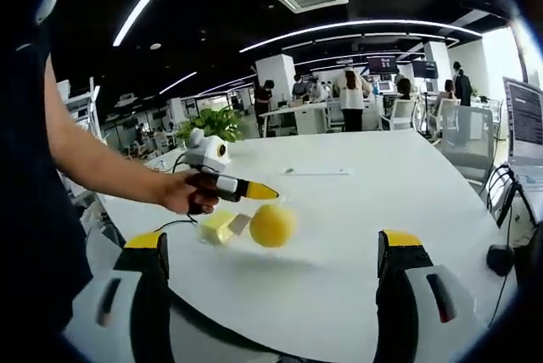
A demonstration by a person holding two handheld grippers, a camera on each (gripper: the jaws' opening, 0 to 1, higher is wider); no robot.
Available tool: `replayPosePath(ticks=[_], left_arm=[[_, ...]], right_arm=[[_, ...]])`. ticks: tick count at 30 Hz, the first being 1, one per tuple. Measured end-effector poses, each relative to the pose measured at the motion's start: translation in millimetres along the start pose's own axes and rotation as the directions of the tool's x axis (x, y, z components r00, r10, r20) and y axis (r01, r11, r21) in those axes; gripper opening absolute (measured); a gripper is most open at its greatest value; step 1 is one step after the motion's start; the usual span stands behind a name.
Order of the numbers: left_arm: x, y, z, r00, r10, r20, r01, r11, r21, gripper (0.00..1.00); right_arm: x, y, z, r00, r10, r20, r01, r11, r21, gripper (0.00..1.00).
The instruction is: Compare the silicone blocks by pressing each to a similar depth, holding the contact briefly, and releasing to observe deformation and rebound differences across the visible hardness samples.
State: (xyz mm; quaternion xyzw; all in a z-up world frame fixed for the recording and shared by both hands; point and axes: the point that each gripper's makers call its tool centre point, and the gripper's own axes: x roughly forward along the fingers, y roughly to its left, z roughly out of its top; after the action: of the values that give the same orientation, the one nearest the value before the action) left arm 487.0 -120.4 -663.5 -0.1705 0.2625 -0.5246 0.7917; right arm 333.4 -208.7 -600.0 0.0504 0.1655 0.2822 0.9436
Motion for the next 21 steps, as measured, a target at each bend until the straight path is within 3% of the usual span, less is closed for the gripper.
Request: replayPosePath(ticks=[1, 4, 8, 10, 14, 17, 21], left_arm=[[1, 3.8, 0.8, 1.000, -0.008, -0.012, 0.008, 0.999, -0.032, 0.00], [1, 24.7, -1.4, 0.998, 0.037, -0.041, -0.038, 0.999, -0.011, 0.00], [1, 44.8, -17.5, 0.989, 0.093, -0.113, -0.092, 0.996, 0.016, 0.00], [2, 47.8, -21.8, 0.988, 0.100, -0.116, -0.100, 0.995, 0.008, 0.00], [5, 68.6, -33.5, 0.970, 0.205, -0.133, -0.208, 0.978, -0.009, 0.00], [7, 85.4, -43.8, 0.946, 0.279, -0.166, -0.282, 0.959, 0.007, 0.00], [0, 100.0, -47.5, 0.916, 0.367, -0.164, -0.367, 0.930, 0.030, 0.00]], right_arm=[[0, 0, -0.1, 1.000, 0.001, 0.000, -0.001, 1.000, 0.002, 0.97], [1, 1, 0.3, 1.000, 0.002, -0.002, -0.002, 1.000, 0.003, 0.97], [1, 0, 0.6, 1.000, -0.001, 0.002, 0.001, 1.000, 0.006, 0.97], [1, 0, 0.4, 1.000, -0.002, 0.000, 0.002, 1.000, 0.012, 0.97], [1, 0, -2.6, 1.000, -0.002, -0.012, 0.002, 1.000, 0.013, 0.97], [1, 0, -2.8, 1.000, 0.001, -0.016, -0.001, 1.000, 0.017, 0.97], [2, 0, -2.1, 1.000, 0.004, -0.021, -0.004, 1.000, 0.011, 0.97]])
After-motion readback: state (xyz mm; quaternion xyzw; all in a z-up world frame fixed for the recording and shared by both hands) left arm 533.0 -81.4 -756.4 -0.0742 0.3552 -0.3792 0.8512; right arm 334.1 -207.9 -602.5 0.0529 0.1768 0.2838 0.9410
